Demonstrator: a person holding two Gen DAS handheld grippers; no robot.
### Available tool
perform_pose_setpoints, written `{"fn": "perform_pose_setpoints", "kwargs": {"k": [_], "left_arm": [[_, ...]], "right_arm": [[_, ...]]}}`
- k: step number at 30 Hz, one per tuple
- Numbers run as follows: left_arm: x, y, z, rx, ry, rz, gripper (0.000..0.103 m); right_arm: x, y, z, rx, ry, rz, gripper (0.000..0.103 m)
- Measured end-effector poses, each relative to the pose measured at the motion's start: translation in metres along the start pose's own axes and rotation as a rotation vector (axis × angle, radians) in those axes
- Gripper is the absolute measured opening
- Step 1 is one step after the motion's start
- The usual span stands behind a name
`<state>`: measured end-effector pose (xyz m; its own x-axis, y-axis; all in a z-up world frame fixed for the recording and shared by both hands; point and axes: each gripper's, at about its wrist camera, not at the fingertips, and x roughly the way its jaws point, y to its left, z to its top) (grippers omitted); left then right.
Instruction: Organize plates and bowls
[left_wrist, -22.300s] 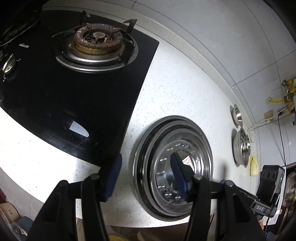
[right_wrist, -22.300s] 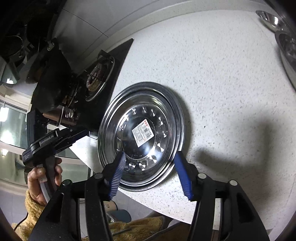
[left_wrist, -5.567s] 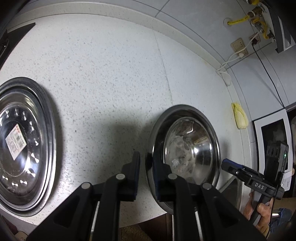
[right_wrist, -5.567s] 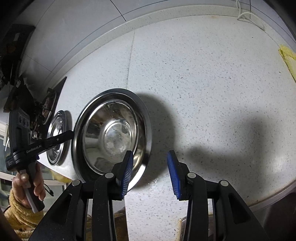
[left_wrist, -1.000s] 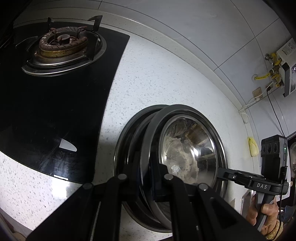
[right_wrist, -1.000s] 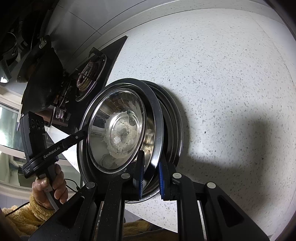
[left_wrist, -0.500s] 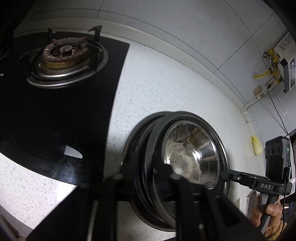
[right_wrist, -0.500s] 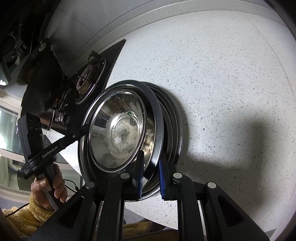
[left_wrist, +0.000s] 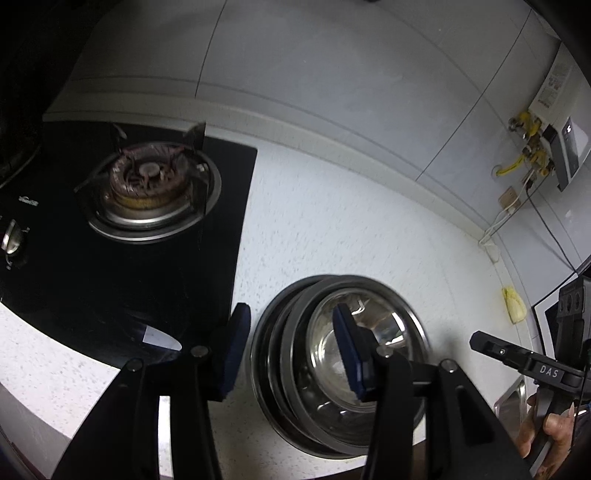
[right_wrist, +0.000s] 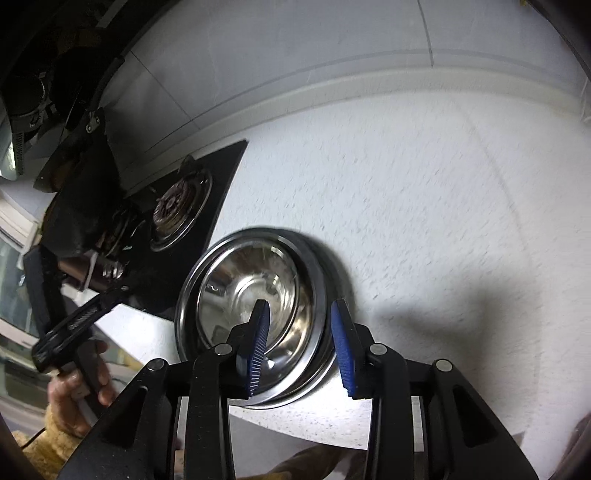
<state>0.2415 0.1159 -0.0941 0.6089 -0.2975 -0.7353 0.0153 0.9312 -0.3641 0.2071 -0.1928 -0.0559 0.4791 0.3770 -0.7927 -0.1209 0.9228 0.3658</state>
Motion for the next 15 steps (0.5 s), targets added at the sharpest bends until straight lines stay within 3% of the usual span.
{"fn": "perform_pose_setpoints", "kwargs": {"k": [2,4,8,12,15], "left_arm": [[-0.013,-0.004,0.001,0.005,-0.02,0.007,0.045],[-0.026,-0.008,0.001,0.018,-0.049,0.025,0.045],[-0.058,-0.021,-0.005,0.022,-0.115,0.051,0.045],[-0.094,-0.042,-0.021,0.017,-0.169,0.068,0.045],[-0.12,-0.066,-0.039,0.024,-0.196,0.092,0.045]], "right_arm": [[-0.009,0.007,0.002,-0.015,-0.023,-0.021,0.032],[-0.02,0.015,0.002,-0.041,-0.062,-0.054,0.043],[-0.053,0.028,0.0,-0.097,-0.15,-0.081,0.051],[-0.079,0.032,-0.009,-0.144,-0.189,-0.073,0.068],[-0.097,0.034,-0.021,-0.201,-0.207,-0.059,0.068]]}}
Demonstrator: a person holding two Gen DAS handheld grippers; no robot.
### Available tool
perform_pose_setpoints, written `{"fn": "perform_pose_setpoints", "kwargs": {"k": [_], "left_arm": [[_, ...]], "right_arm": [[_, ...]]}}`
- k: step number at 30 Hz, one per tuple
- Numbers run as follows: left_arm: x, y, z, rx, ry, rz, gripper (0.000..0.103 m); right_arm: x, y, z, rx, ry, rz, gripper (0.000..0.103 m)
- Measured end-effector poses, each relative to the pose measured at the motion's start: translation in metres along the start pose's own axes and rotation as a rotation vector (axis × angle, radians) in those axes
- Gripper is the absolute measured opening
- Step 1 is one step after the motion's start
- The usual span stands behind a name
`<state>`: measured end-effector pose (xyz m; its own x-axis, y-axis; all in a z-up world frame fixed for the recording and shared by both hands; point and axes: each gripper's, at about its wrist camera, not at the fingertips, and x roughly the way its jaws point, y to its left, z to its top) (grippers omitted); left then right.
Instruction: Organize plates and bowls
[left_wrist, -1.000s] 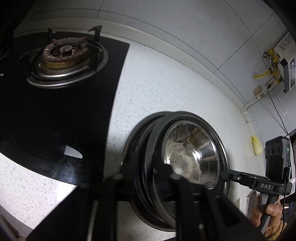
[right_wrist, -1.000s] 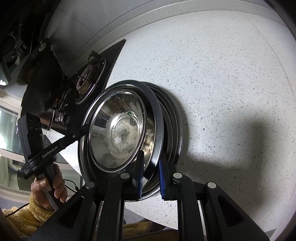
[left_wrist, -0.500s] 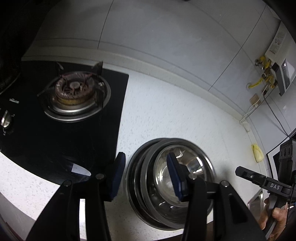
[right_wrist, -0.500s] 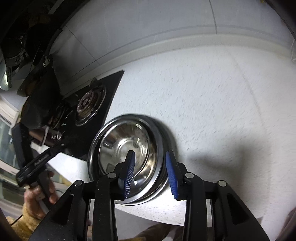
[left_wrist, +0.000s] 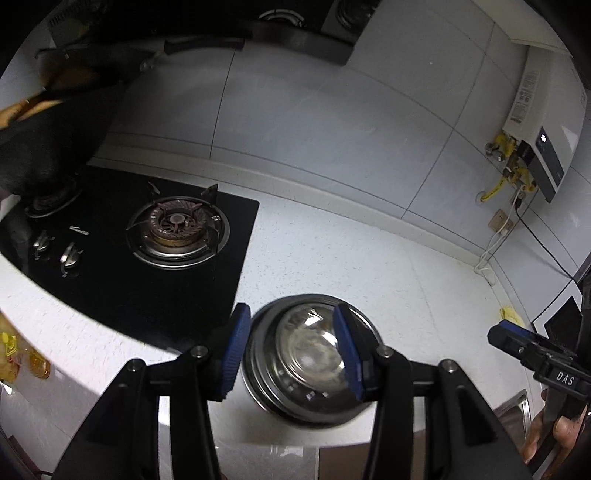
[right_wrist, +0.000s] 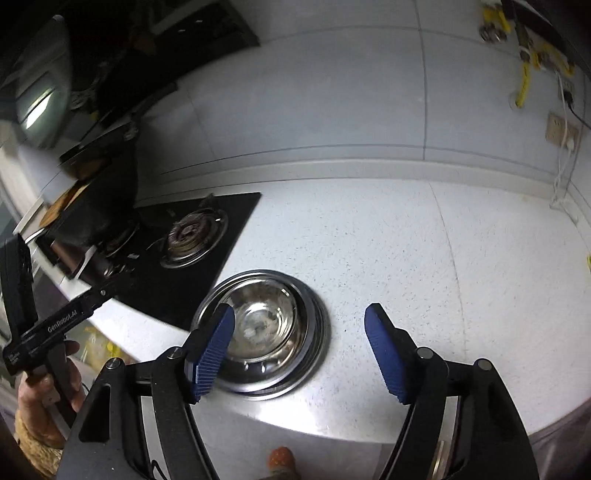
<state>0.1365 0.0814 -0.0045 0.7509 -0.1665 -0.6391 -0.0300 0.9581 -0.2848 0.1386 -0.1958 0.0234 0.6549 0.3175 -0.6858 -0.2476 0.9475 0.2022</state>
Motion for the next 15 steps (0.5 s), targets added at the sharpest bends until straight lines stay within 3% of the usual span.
{"fn": "perform_pose_setpoints", "kwargs": {"k": [3,8,10,15], "left_arm": [[-0.016,-0.028,-0.008,0.041,-0.008,0.016,0.045],[-0.032,-0.068,-0.015,0.14,-0.067,0.013,0.045],[-0.039,-0.075,-0.02,0.167,-0.096,0.016,0.045],[-0.052,-0.071,-0.033,0.192,-0.065,0.027,0.045]], "right_arm": [[-0.021,-0.003,-0.01,-0.007,-0.021,0.002,0.069],[-0.061,-0.01,-0.03,0.001,-0.084,-0.052,0.086],[-0.074,-0.01,-0.038,0.006,-0.123,-0.085,0.095],[-0.093,-0.004,-0.057,0.054,-0.154,-0.136,0.1]]}}
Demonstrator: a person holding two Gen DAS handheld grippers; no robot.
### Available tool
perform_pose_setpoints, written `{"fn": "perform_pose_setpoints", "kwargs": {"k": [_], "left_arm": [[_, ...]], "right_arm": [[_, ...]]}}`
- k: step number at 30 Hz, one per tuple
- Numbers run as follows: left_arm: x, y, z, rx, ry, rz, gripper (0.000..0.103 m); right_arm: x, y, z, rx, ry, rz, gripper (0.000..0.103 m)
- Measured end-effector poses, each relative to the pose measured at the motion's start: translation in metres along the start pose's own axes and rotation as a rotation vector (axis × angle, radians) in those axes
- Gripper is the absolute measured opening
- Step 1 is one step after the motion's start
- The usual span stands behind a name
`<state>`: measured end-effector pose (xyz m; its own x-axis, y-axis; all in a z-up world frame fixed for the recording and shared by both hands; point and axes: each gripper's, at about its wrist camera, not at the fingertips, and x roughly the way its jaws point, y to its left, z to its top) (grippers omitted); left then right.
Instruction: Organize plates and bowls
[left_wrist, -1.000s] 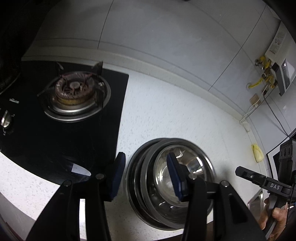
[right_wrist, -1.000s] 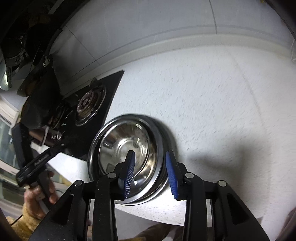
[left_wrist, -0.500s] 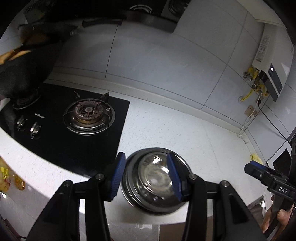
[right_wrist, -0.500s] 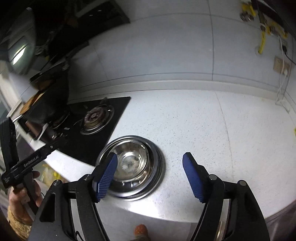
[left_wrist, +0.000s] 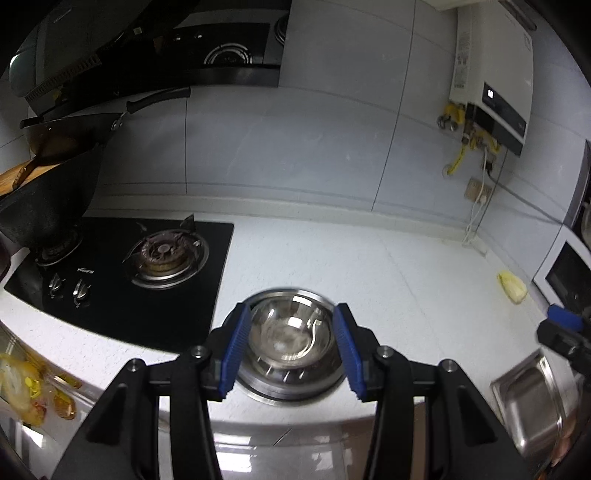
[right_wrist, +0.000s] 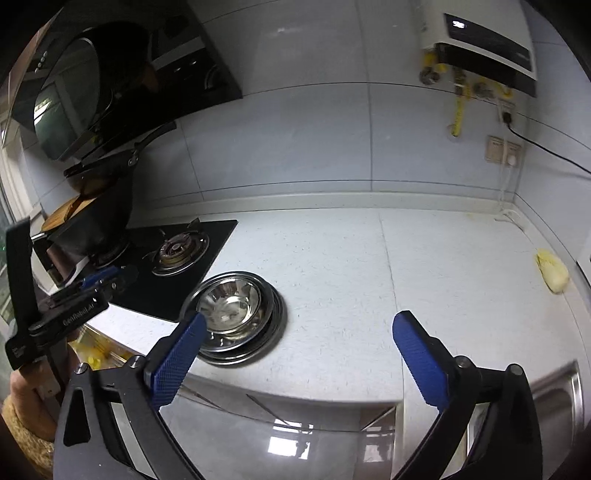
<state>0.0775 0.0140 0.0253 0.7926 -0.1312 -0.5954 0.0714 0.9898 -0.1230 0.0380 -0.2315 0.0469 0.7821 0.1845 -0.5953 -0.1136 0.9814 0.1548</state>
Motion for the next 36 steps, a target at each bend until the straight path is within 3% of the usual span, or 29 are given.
{"fn": "perform_pose_setpoints", "kwargs": {"k": [7,15,24,36], "left_arm": [[-0.04,0.011,-0.007,0.021,-0.036,0.019,0.045],[-0.086,0.017,-0.016,0.057,-0.136,-0.159,0.045],[-0.127,0.005,-0.038,0.152,-0.195,-0.098,0.045],[-0.133,0.0,-0.058,0.121,-0.125,-0.025,0.045]], "right_arm": [[-0.028,0.031,-0.013,-0.002,-0.023,-0.022,0.101],[-0.062,0.049,-0.042,0.001,-0.049,-0.047,0.101],[-0.073,0.067,-0.06,-0.078,-0.102,-0.004,0.101],[-0.064,0.049,-0.071,-0.078,-0.076,0.037,0.102]]}}
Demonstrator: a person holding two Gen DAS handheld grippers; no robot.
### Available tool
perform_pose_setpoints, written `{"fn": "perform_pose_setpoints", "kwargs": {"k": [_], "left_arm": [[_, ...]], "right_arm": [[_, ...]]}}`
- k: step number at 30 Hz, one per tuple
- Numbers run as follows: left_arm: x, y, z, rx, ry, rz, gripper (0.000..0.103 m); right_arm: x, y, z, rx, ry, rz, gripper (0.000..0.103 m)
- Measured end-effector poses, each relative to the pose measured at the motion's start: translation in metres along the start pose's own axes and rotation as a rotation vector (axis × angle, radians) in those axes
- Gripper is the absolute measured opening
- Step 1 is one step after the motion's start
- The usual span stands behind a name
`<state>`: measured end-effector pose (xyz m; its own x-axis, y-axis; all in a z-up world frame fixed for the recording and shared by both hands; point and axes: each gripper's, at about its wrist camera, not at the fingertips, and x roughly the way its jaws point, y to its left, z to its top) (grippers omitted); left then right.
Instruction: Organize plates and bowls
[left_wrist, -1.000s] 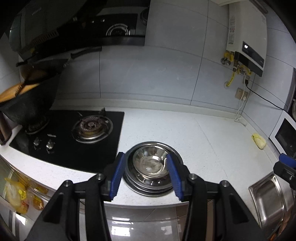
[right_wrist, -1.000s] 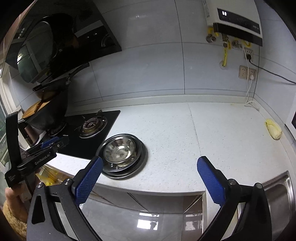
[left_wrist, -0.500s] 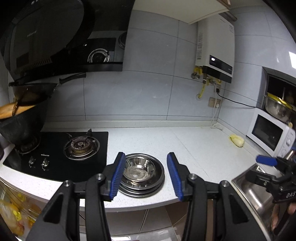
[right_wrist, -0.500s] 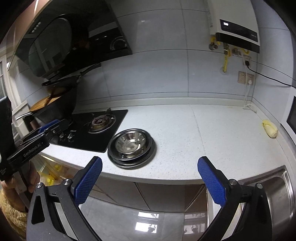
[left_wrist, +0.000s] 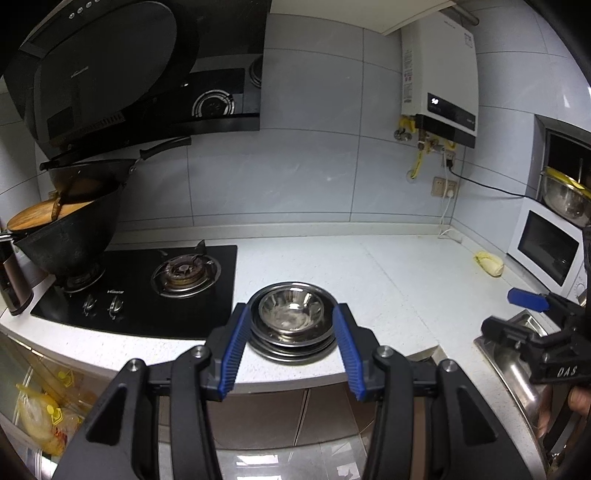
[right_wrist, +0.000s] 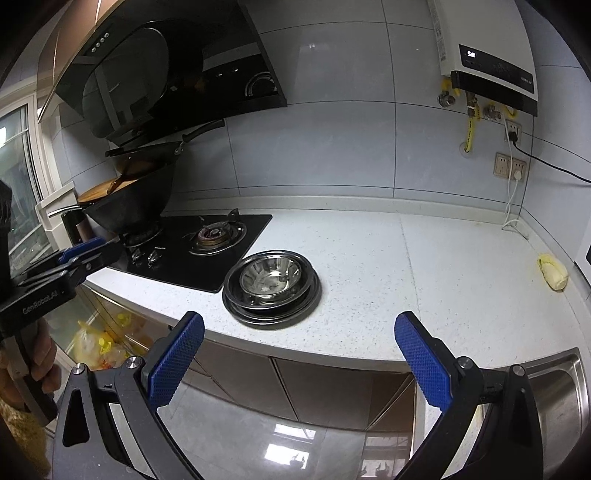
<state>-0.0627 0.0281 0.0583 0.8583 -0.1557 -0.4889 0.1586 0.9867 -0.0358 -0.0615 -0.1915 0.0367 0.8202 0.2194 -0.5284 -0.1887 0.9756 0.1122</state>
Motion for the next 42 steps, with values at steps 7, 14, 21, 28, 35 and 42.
{"fn": "perform_pose_setpoints", "kwargs": {"k": [7,14,21,28,35,42], "left_arm": [[0.005,0.008,-0.004,0.004,0.023,-0.002,0.045],[0.024,0.027,-0.006,0.107,0.026,0.007,0.045],[0.033,0.03,0.013,0.109,0.043,-0.005,0.045],[0.041,0.02,0.031,0.033,0.031,-0.023,0.045],[0.047,0.013,0.032,0.009,0.058,-0.014,0.045],[0.046,0.004,0.028,0.02,0.077,-0.022,0.045]], "right_arm": [[-0.005,-0.007,0.005,0.011,-0.023,-0.02,0.102],[0.003,0.003,0.014,0.04,-0.041,-0.077,0.102],[0.002,-0.005,0.027,0.041,-0.048,-0.07,0.102],[-0.005,-0.038,0.042,0.042,-0.069,-0.091,0.102],[-0.003,-0.056,0.042,0.065,-0.054,-0.065,0.102],[0.0,-0.061,0.041,0.073,-0.032,-0.061,0.102]]}}
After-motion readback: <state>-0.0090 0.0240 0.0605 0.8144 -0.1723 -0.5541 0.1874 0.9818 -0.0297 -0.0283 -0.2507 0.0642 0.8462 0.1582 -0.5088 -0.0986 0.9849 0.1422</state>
